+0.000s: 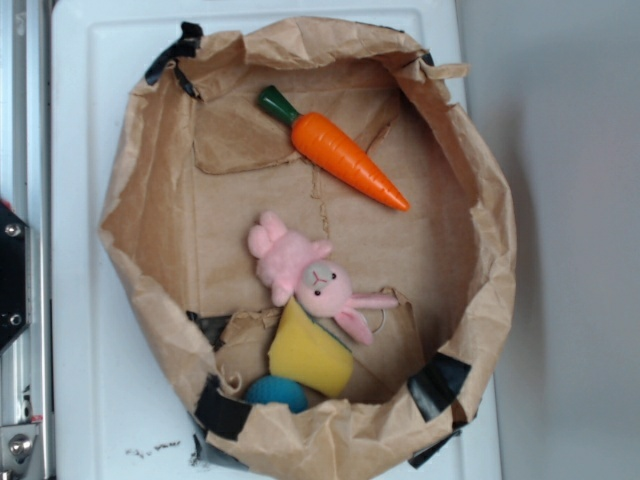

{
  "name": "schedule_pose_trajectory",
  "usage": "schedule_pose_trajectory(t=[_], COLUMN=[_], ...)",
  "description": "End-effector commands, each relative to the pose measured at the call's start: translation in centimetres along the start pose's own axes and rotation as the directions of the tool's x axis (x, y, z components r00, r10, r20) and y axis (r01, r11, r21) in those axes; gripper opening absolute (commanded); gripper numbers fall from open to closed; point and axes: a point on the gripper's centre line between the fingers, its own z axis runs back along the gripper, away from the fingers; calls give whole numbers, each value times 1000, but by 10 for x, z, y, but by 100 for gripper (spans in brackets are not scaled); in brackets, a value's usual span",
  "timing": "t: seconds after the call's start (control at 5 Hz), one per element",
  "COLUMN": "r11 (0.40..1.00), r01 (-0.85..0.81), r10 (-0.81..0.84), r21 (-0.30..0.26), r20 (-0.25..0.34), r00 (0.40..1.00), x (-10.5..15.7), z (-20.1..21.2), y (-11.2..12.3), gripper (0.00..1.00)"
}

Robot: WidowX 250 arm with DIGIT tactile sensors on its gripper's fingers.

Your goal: Grab the carrot.

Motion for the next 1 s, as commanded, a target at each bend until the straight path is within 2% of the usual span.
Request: schedule_pose_trajectory(t=[0.0, 0.2, 0.4, 0.6, 0.8], r11=[1000, 992, 993, 997, 997], r01=[0, 96, 81, 40, 40], r10=[0, -102, -89, -43, -43], r21=[0, -83, -81, -60, -60], r20=[0, -78, -96, -63, -63], r00=[1000, 992, 991, 997, 997], x=[0, 14, 21, 70, 70], z=[0, -3, -11, -28, -28], y=[0, -14, -10, 24, 24], gripper=[100, 100, 100, 100, 100])
